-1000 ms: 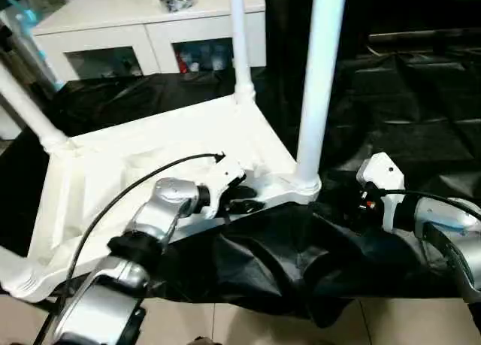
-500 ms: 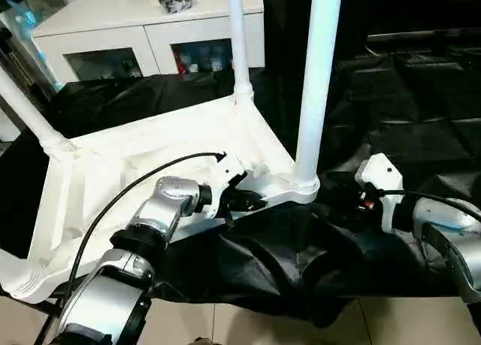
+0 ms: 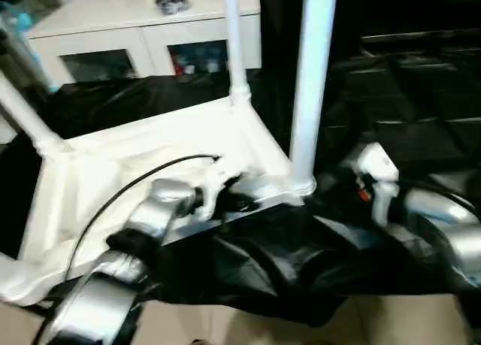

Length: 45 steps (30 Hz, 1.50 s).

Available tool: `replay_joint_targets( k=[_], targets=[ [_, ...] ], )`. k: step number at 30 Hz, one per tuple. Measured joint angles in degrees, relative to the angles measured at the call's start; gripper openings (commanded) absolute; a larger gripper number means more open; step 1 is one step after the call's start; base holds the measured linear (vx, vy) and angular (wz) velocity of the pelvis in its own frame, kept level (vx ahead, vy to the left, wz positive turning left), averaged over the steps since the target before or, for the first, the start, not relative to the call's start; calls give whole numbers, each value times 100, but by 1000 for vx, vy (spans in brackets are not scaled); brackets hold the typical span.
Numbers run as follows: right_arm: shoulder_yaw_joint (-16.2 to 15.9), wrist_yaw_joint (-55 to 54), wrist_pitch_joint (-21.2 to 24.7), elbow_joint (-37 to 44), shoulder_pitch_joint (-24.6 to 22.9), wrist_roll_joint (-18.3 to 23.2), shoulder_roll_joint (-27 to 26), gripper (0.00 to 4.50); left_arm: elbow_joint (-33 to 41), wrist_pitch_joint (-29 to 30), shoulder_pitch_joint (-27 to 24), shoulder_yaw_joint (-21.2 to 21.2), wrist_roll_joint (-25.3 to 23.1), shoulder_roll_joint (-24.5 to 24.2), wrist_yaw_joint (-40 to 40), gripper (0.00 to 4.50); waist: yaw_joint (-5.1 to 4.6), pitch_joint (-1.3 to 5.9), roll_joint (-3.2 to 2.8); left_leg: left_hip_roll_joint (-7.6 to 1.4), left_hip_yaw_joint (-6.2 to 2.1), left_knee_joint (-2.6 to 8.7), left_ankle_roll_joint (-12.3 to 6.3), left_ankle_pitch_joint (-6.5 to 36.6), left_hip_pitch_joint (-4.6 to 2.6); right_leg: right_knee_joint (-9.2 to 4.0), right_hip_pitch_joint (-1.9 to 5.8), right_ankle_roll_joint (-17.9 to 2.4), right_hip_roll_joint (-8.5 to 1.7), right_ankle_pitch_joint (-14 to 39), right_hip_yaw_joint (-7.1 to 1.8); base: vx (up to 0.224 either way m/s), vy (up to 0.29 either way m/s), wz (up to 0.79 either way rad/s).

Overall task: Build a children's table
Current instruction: Rotate leg to tighten

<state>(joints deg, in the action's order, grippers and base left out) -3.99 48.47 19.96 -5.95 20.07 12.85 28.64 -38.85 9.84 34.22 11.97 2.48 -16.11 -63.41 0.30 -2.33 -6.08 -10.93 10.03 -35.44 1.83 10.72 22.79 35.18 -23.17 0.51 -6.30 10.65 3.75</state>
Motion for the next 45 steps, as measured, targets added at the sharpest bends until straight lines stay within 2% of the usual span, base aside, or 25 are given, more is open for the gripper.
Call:
replay_joint_targets(
  k=[2, 6, 12, 13, 14, 16, 24, 25, 28, 29, 35, 38, 39, 45],
  targets=[
    [-151, -10, -81, -88, 15, -44, -89, 448, 353, 114, -225, -51, 15, -193, -79, 3, -31, 1, 67, -2, -2, 15, 18, 11, -33, -4, 2, 5, 6, 3, -1, 0, 0, 0],
    [-559, -44, -418, -667, 190, -412, -350, 448, 896, 387, -545, -144, 64, -433, -150, 3, -73, -8, 174, 1, 12, 39, 52, 4, -50, -7, 2, 3, 5, 2, -13, 0, 0, 0],
    [-697, -75, -783, -1583, 821, -568, -769, 448, 1067, 525, -586, -126, 62, -413, -63, 3, -31, -8, 271, 4, 21, 50, 63, -3, -59, -7, 3, 0, 2, 0, -21, 0, 0, 0],
    [-719, -117, -850, -1785, 926, -628, -827, 448, 1093, 533, -586, -105, 61, -402, -46, 3, -15, -9, 271, 5, 23, 50, 63, -3, -58, -8, 3, -1, 2, 0, -22, 0, 0, 0],
    [-731, -140, -918, -1889, 961, -652, -861, 421, 1119, 539, -587, -84, 60, -391, -29, 0, 2, -10, 273, 6, 25, 51, 63, -3, -57, -9, 3, -1, 1, 0, -22, 0, 0, 0],
    [-785, -156, -973, -2074, 989, -686, -930, 414, 1155, 567, -587, -66, 53, -388, -13, 0, 21, -14, 280, 6, 28, 57, 64, -3, -57, -15, 3, -1, 0, 0, -22, 0, 0, 0],
    [-846, -29, -1412, -2628, 1228, -754, -1075, 351, 1157, 631, -557, -58, 21, -389, 2, 0, 17, -26, 313, 4, 32, 57, 71, -8, -66, -10, 5, -8, 1, -4, -25, 0, 0, 0],
    [-846, -5, -1453, -2728, 1282, -764, -1100, 332, 1157, 634, -553, -52, 21, -390, 5, 0, 16, -26, 313, 4, 32, 56, 72, -9, -66, -11, 5, -11, 1, -6, -26, 0, 0, 0],
    [-847, 55, -1577, -2918, 1363, -774, -1163, 328, 1158, 649, -545, -49, 22, -389, 17, 0, 12, -27, 315, 5, 33, 57, 72, -9, -65, -13, 6, -13, 1, -7, -26, 0, 0, 0],
    [-847, 57, -1587, -2924, 1364, -774, -1163, 300, 1158, 651, -545, -49, 23, -389, 17, 0, 12, -27, 315, 5, 33, 57, 72, -8, -66, -14, 6, -13, 1, -7, -26, 0, 0, 0],
    [-824, 133, -1711, -3150, 1430, -771, -1226, 256, 1038, 693, -489, -77, 29, -334, 98, 0, 7, -20, 303, 3, 33, 57, 72, -9, -75, -12, 13, -17, 2, -10, -26, 0, 0, 0],
    [-643, -143, -1689, -3299, 1449, -762, -1357, 230, 900, 767, -384, -88, 7, -147, 346, 0, 11, -13, 294, 6, 33, 56, 74, -10, -82, -17, 25, -24, 1, -14, -27, 0, 0, 0],
    [-447, -531, -1640, -3439, 1477, -728, -1548, 219, 789, 842, -278, -95, -20, 37, 631, 0, 8, -13, 291, 6, 33, 53, 74, -10, -86, -16, 28, -28, 0, -16, -29, 0, 0, 0],
    [85, -2129, -1418, -3842, 1740, -701, -2021, 201, 483, 1126, 30, -194, -117, 743, 1681, 0, 42, 7, 252, 15, 35, 55, 76, -12, -82, -25, 29, -35, -8, -20, -30, 0, 0, 0]
  ],
)
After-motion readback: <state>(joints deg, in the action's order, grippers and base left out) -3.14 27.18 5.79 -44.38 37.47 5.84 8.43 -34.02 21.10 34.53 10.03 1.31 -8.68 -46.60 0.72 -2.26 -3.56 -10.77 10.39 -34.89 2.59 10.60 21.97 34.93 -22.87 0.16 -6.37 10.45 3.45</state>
